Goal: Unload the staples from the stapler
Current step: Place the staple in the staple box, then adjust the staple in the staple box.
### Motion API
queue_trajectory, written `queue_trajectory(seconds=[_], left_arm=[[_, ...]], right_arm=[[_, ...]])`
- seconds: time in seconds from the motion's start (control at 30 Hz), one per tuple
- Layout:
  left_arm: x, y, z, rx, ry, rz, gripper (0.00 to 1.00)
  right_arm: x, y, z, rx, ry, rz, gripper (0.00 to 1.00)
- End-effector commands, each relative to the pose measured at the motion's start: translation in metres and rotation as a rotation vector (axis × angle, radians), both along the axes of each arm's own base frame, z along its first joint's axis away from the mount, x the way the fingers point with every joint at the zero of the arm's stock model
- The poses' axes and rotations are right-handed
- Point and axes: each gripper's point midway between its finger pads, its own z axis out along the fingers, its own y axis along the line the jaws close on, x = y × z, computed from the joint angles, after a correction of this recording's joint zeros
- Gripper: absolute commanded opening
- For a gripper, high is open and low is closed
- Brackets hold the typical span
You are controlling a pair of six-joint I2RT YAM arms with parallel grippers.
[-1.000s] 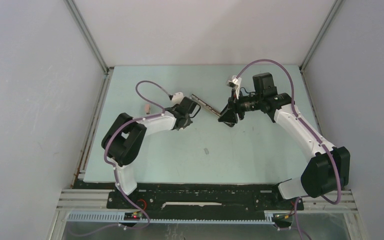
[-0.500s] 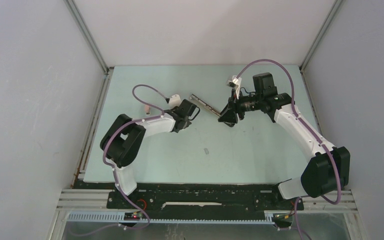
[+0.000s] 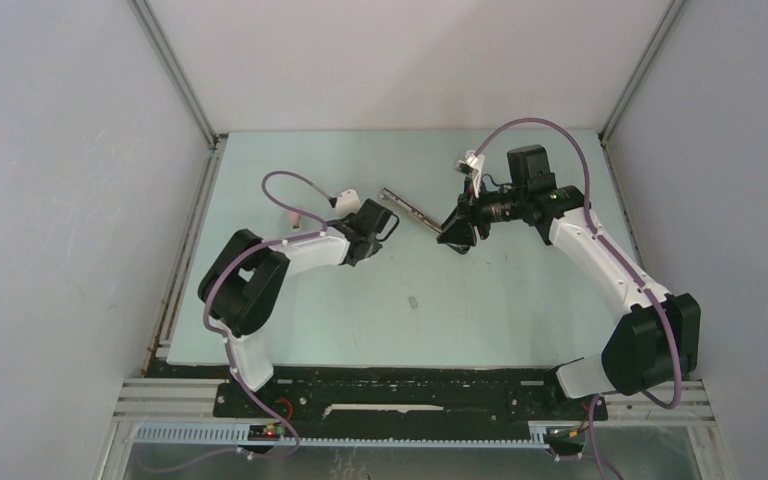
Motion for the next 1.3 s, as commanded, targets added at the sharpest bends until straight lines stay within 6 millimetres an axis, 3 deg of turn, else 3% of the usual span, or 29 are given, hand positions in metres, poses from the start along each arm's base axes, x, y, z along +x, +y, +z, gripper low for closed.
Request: queue_trajectory(seconds=[0.0,0.3,0.57,0.67,0.73,0.83,1.07,1.27], left_arm=[[-0.002,0.008,0.017,-0.001,-0.047,0.026,0.26],[-0.002,0.006,0.023,-0.006,-0.054,0.009,0.28],[0.001,0.002,0.059,0.011,-0.115,-0.105,0.26],[0.001,-0.010,0.067,-0.023,-0.140,-0.204,0.26],[0.002,-0.014,0.064,-0.043,-0.140,-0.245,0.26],[0.009,-0.004,0.058,-0.036,-0.124,-0.234,0.25],[0.034,0.021,0.045,-0.059,-0.093,-0.241,0.11],[0.042,0.011,0.017,-0.117,0.000,-0.298,0.08]], right_arm=[[-0.002,-0.001,0.003,0.013,0.008,0.005,0.52],[-0.003,-0.001,0.003,0.015,0.010,0.005,0.52],[-0.003,-0.002,0.002,0.015,0.016,0.006,0.52],[-0.002,-0.002,0.003,0.014,0.013,0.004,0.52],[-0.002,-0.002,0.003,0.015,0.012,0.005,0.52],[-0.003,-0.002,0.003,0.017,0.011,0.005,0.52],[-0.002,-0.004,0.004,0.019,0.015,0.003,0.52],[-0.002,-0.004,0.003,0.018,0.017,0.002,0.52]])
